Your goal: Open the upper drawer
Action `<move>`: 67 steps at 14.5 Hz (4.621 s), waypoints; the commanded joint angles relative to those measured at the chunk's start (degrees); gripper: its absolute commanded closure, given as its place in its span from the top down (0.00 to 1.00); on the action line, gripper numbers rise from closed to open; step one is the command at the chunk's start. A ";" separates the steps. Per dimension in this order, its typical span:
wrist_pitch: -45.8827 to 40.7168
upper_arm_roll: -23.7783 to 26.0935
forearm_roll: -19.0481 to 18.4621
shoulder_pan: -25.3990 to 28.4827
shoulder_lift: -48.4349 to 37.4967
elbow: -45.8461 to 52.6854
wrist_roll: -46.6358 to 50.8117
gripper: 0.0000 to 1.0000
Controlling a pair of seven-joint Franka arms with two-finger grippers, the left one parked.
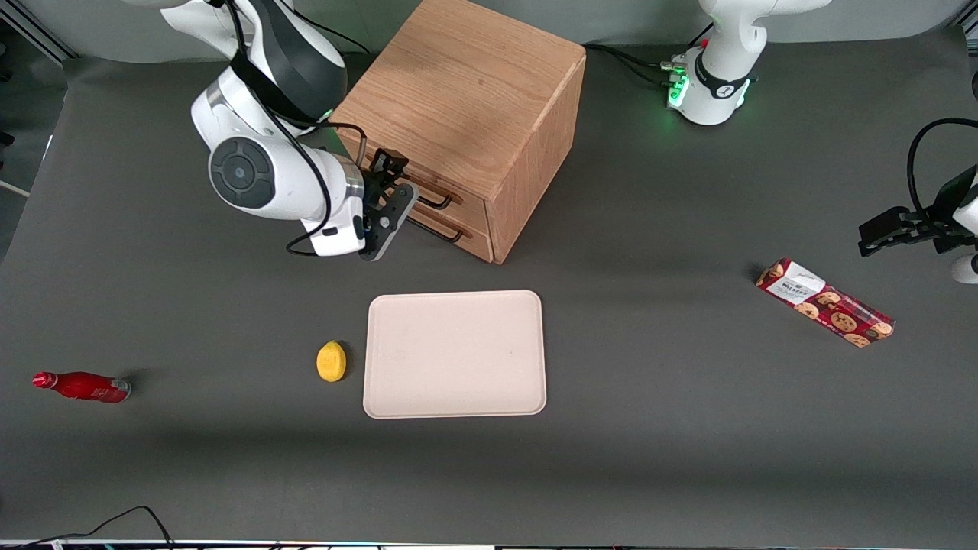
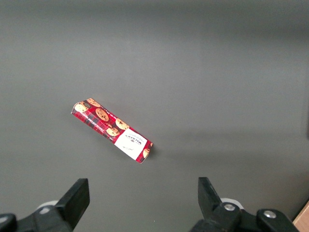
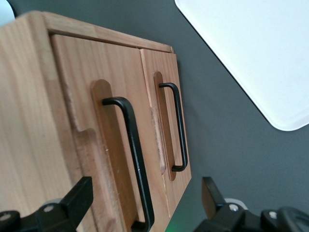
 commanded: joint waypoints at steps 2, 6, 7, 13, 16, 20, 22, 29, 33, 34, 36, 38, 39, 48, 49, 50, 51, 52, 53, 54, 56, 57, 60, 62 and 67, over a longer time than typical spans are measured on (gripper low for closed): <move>3.41 -0.25 0.92 -0.61 -1.37 -4.23 -1.55 1.00; 5.79 -0.25 0.91 -0.61 -2.25 -7.22 -1.55 1.00; 5.88 -0.25 0.91 -0.52 -2.25 -7.31 -1.55 1.00; 9.57 0.37 1.09 -0.43 -3.48 -11.27 -1.46 1.00; 10.19 0.46 1.27 -0.34 -4.88 -12.94 -1.28 1.00; 13.17 0.46 2.50 -0.08 -5.15 -14.52 -1.55 1.00; 13.79 0.46 1.89 -0.17 -4.62 -14.61 -2.50 1.00; 13.88 -2.00 -2.15 -0.61 -2.43 -12.33 -5.68 1.00; 13.79 -4.02 -3.30 -0.52 -0.14 -10.13 -5.68 1.00; 13.79 -4.46 -3.74 -0.52 0.03 -9.69 -5.85 1.00; 13.79 -5.69 -4.01 -0.61 1.17 -8.38 -7.08 1.00; 13.62 -6.57 -4.01 -0.61 2.14 -6.97 -8.22 1.00; 13.62 -7.27 -4.09 -0.52 2.58 -6.61 -8.57 1.00; 13.09 -10.35 -7.35 -0.43 7.77 0.68 -10.77 1.00; 13.00 -10.44 -7.35 -0.52 8.12 1.21 -10.86 1.00; 13.00 -10.88 -7.61 -0.52 8.38 1.65 -11.47 1.00; 13.00 -11.66 -8.05 -0.34 8.82 2.17 -12.61 1.00; 13.00 -11.93 -8.14 -0.43 9.00 2.35 -13.32 1.00; 13.00 -12.54 -8.14 -0.26 9.09 2.44 -13.67 1.00; 13.00 -13.07 -8.23 -0.26 9.09 2.53 -14.11 1.00; 12.74 -13.34 -8.23 -0.52 9.70 3.40 -15.60 1.00; 12.22 -13.95 -8.23 -0.34 10.14 4.19 -15.87 1.00; 10.72 -14.40 -8.23 -0.43 11.55 6.74 -17.01 1.00; 9.75 -14.40 -8.23 -0.43 12.77 8.67 -17.37 1.00; 8.87 -14.40 -8.23 -0.17 15.24 12.55 -17.28 1.00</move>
